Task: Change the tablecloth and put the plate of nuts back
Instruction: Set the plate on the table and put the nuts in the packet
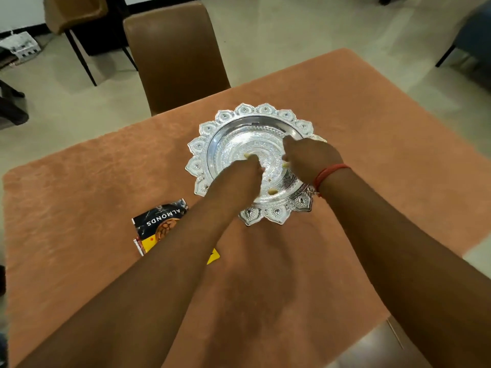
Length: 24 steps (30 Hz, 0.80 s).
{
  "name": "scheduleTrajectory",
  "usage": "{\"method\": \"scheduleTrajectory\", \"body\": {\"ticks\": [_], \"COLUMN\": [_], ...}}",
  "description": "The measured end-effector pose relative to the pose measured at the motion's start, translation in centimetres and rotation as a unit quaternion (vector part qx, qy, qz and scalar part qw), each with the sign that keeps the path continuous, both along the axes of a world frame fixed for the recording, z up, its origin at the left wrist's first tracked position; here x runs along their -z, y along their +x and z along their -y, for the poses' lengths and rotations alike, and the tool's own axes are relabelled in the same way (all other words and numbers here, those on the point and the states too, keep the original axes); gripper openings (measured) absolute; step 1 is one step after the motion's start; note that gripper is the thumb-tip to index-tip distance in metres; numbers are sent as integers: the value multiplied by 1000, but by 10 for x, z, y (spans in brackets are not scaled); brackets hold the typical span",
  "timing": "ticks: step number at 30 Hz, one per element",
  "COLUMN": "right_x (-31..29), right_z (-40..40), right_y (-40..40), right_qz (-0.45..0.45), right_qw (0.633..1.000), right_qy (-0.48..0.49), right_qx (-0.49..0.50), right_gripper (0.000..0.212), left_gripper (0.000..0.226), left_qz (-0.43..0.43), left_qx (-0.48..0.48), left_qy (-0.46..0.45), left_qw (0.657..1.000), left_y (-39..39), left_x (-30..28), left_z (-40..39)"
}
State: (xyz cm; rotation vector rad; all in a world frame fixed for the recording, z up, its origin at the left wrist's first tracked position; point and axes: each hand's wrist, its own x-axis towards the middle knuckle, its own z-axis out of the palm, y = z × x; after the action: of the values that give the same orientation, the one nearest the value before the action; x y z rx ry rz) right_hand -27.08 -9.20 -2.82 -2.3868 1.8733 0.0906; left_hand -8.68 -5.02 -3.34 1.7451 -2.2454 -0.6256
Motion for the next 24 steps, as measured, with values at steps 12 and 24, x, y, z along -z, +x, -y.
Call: {"method": "scheduleTrajectory", "body": {"ticks": [12,24], "right_x": [-6,-1], "right_z": [2,-27], "right_y": [14,32], "right_qz": [-117,-72], "right_qw": [991,996], "right_qy": [58,26], "right_qx": [-29,-54], "right_gripper": [14,25], "left_gripper": [65,53], "left_qz": [249,301], "left_qx": [43,113], "left_qy": [-50,-62], "left_qw": [966,945], "left_y": [8,3], "left_x": [3,14], "left_z": [48,72]}}
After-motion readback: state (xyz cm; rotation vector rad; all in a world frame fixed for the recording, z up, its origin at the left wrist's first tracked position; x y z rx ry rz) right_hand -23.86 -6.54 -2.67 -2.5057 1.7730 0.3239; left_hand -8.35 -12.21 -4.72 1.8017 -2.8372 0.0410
